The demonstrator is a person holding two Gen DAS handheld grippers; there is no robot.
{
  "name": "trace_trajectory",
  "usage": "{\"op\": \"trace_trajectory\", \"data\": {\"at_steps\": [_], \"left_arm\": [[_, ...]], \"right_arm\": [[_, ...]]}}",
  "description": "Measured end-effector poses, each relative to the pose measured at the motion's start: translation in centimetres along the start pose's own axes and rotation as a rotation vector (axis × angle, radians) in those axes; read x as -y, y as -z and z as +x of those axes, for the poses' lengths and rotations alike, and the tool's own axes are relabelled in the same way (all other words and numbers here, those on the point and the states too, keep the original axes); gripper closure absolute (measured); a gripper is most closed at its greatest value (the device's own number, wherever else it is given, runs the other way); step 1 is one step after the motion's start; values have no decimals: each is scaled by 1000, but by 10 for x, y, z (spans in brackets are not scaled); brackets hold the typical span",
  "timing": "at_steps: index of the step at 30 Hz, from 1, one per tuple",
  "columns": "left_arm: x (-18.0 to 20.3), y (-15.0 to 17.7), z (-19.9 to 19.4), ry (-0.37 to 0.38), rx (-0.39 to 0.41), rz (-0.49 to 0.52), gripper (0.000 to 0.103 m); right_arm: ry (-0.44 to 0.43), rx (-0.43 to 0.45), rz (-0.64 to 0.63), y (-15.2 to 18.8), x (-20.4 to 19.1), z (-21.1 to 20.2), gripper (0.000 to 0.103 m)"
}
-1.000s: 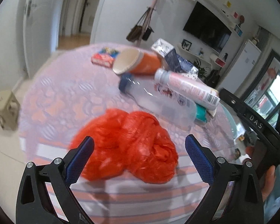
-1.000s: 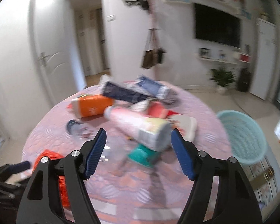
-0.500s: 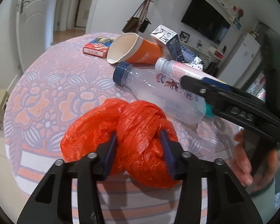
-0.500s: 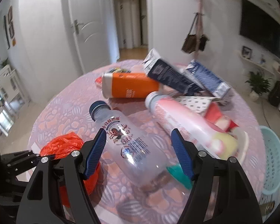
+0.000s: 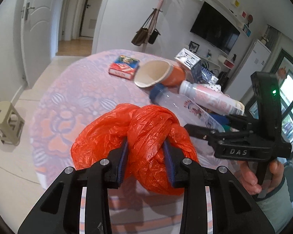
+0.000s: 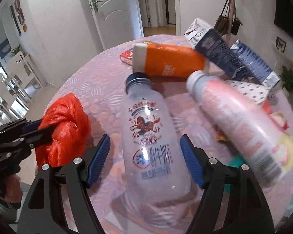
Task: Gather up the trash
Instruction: 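Grasp the red plastic bag with the left gripper while the right grasps the clear milk bottle, then carry the bag and bottle to the blue basket and open both grippers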
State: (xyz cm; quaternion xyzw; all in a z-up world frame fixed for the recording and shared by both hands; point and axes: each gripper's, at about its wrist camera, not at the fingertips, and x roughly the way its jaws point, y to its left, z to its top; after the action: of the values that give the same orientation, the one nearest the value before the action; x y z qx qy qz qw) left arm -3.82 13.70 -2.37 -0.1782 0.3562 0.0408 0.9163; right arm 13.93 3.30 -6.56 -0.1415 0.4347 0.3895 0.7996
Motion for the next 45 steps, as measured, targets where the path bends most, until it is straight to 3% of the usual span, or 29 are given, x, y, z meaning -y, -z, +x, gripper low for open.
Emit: {"op": "trace_trajectory", "data": {"at_steps": [2, 3, 8, 17, 26, 36, 41, 45], "left_arm": [[-4, -2, -3, 0, 4, -6, 71], [-5, -3, -5, 3, 8, -9, 71], [2, -11, -14, 21, 42, 20, 71], [51, -43, -24, 88, 118, 118, 71], [144, -79, -1, 218, 151, 266, 71], [290, -94, 77, 384, 56, 431, 71], [347, -88, 141, 400, -39, 477, 71], [382, -77, 208, 377, -154, 499, 71]], "right_arm": [[18, -3, 16, -3, -2, 7, 39], [24, -2, 27, -4, -2, 8, 49], [17, 59, 62, -3, -3, -10, 51], [33, 250, 154, -1, 22, -94, 51], [212, 434, 317, 29, 103, -191, 51], [463, 469, 601, 91, 234, -228, 51], [531, 401, 742, 125, 295, -205, 51], [534, 341, 841, 153, 334, -180, 51]]}}
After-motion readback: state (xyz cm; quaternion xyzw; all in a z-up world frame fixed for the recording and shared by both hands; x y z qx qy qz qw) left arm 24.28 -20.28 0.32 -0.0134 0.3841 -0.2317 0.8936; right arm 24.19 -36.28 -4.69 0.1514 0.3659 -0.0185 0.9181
